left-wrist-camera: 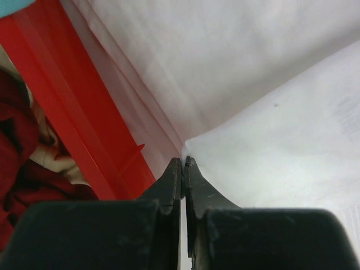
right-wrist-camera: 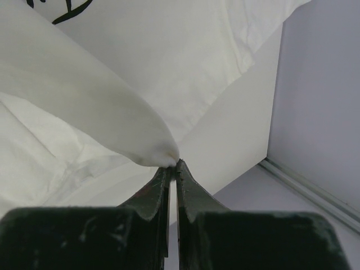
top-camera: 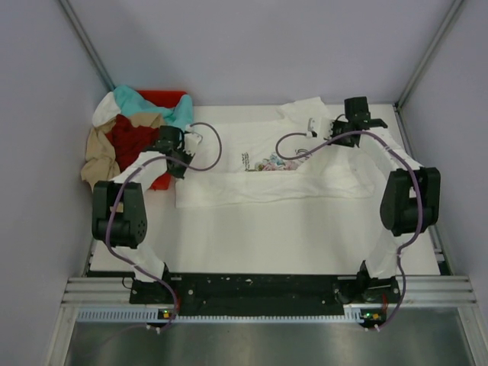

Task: Fold and stack the t-shirts
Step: Fold the flattened tshirt in 1/3 of the way

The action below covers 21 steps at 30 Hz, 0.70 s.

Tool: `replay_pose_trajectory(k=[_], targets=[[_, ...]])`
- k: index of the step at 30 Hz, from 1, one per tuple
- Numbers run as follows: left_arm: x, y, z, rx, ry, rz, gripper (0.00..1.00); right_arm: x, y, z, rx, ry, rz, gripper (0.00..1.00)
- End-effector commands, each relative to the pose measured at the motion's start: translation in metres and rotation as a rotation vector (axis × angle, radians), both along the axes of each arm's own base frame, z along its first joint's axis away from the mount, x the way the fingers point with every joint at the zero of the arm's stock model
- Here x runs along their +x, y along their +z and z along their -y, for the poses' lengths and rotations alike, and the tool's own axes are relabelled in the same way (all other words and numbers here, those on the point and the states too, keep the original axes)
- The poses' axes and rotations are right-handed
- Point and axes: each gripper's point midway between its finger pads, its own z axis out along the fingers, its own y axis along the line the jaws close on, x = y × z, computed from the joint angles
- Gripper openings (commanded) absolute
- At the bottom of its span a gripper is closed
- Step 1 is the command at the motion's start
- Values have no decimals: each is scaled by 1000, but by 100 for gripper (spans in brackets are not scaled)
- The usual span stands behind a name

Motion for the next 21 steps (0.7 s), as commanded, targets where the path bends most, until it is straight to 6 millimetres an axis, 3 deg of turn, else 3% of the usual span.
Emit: replay_pose_trajectory(k=[1, 3, 5, 8, 10, 12, 14, 17, 20, 21], targets=[[23, 16, -4, 17, -4, 66, 0, 20, 15, 1, 30, -11, 59, 0], [23, 12, -2, 17, -10, 49, 0, 23, 9, 0, 41, -15, 54, 0], [26, 9, -4, 27, -2, 45, 27, 35, 7, -3, 85, -53, 81, 0], [43, 26, -17, 92, 47, 78, 45, 71, 4, 3, 209, -264, 173, 24], [47, 44, -17, 90, 41, 101, 52, 96, 13, 17, 311, -501, 250, 43], [44, 60, -7, 57, -16, 121, 55, 108, 34, 28, 453, -748, 302, 56], [28, 68, 9, 9, -124, 99, 56, 98, 46, 18, 617, -880, 244, 65], [-11, 67, 36, -78, -320, 26, 54, 57, 44, 1, 741, -990, 91, 69], [-48, 50, 45, -98, -440, -56, 52, 7, 34, 28, 825, -1301, 75, 68], [-59, 40, 44, -87, -466, -87, 52, -18, 14, 34, 876, -1395, 4, 68]])
